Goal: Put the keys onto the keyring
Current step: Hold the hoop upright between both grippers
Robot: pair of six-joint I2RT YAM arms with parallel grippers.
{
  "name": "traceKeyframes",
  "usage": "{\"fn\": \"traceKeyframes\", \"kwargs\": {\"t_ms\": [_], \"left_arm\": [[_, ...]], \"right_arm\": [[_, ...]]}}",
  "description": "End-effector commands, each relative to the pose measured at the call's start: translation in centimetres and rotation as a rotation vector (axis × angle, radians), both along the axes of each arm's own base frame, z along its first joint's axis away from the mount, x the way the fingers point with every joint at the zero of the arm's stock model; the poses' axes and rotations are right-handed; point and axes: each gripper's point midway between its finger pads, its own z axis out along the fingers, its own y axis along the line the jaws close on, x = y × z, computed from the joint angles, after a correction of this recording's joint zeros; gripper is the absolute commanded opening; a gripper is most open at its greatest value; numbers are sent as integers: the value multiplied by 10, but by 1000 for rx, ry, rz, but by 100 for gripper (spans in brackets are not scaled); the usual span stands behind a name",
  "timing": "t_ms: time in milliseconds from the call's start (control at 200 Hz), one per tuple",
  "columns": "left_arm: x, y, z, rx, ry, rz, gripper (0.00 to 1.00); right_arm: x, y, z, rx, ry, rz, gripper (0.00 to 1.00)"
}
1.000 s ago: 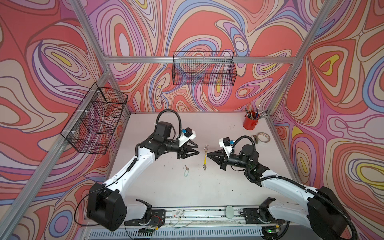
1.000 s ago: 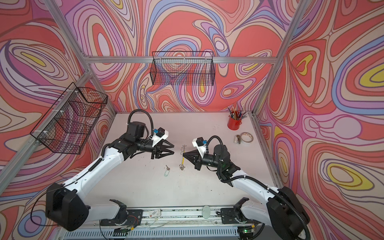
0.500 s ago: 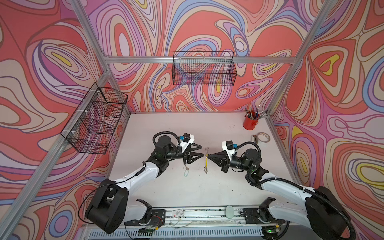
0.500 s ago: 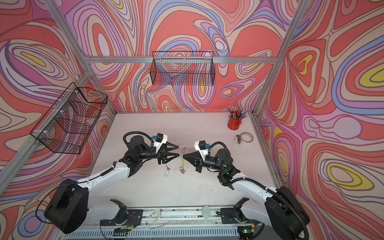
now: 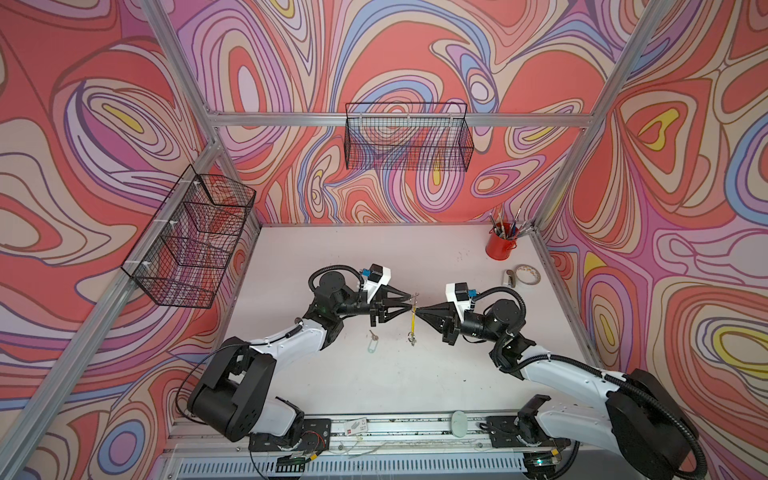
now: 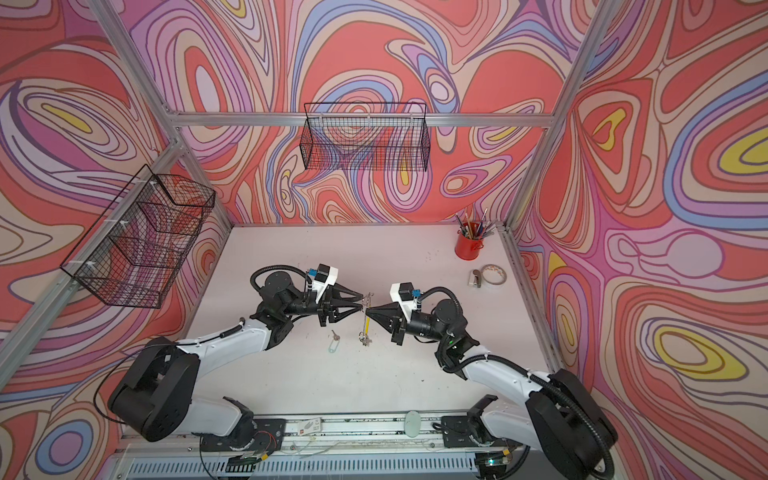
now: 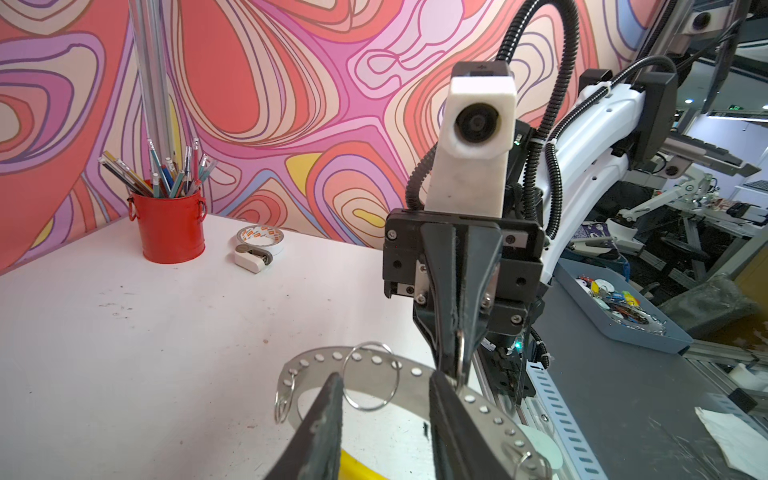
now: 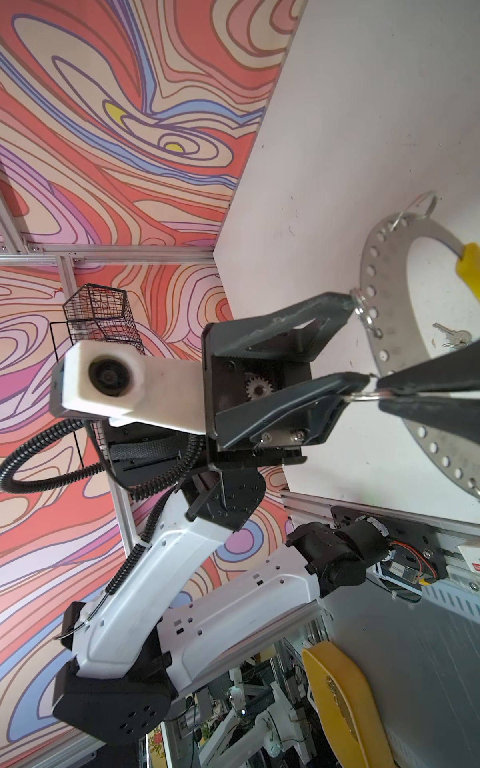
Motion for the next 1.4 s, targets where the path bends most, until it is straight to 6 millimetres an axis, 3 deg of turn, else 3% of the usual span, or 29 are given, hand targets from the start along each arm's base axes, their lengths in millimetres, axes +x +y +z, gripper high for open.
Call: {"fn": "traceKeyframes", "kwargs": {"t_ms": [0, 175, 315, 616, 1042, 1217, 1397], "left_arm": [[-11, -1, 10, -36, -38, -63, 38], [-9, 8, 6, -20, -60, -4, 46], [-17, 13, -3, 39, -43, -23, 46], [-21, 5, 6, 23, -50, -57, 42], [-22, -4, 14, 2, -41, -93, 28], [-20, -6, 12, 7, -29, -93, 18], [-17, -8, 13, 5, -19, -78, 0]], "right_arm": [[0, -2, 6, 16, -50, -11, 0], [1, -3, 7, 18, -57, -23, 0], [2, -3, 6, 19, -57, -26, 0], [3, -1, 6, 19, -53, -18, 0], [3, -1, 5, 11, -52, -17, 0], [3, -1, 4, 9, -50, -18, 0], [3, 0, 2, 4, -48, -13, 0]]}}
